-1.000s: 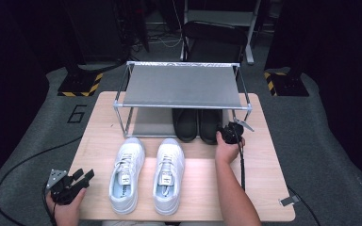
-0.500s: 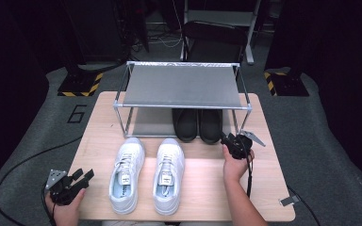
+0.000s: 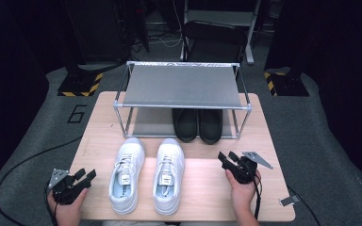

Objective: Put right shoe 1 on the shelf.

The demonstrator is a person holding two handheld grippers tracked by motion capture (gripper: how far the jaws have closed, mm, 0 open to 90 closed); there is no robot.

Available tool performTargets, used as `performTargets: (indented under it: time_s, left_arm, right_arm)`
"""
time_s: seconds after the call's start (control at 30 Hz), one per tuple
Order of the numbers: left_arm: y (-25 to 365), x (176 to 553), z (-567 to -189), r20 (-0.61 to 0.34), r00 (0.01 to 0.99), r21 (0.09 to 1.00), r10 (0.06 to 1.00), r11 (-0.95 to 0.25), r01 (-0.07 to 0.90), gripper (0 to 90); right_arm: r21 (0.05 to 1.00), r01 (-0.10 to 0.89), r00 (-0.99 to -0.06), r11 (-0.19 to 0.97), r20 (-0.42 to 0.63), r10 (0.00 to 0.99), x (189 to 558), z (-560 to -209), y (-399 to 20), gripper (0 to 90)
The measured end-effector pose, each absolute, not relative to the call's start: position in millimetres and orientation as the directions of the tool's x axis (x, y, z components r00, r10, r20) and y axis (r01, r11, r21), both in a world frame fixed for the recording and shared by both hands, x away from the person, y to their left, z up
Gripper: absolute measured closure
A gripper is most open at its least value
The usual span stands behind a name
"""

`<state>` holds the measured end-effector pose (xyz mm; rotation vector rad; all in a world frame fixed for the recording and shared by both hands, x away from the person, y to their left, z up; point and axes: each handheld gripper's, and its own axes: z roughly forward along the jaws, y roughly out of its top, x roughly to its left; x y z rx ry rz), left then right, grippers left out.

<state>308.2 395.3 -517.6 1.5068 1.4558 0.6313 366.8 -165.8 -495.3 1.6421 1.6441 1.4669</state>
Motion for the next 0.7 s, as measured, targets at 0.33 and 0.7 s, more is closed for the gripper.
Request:
performTargets:
  time_s: [0.33,0.7]
  left_arm:
    - [391.7,314.4,-519.9,-0.241,0.187,0.835,0.952,0.105,0.540,45.3]
    - [387.1,318.8,-515.1,-0.240,0.234,0.837,0.942,0.080,0.541,42.6]
  right_arm:
    - [0.854,0.481,-0.285,-0.199,0.367,0.886,337.8,-503.1,-174.0,46.7]
    - [0.834,0.542,-0.290,-0.104,0.301,0.909,335.6,-499.5,-173.6,39.6]
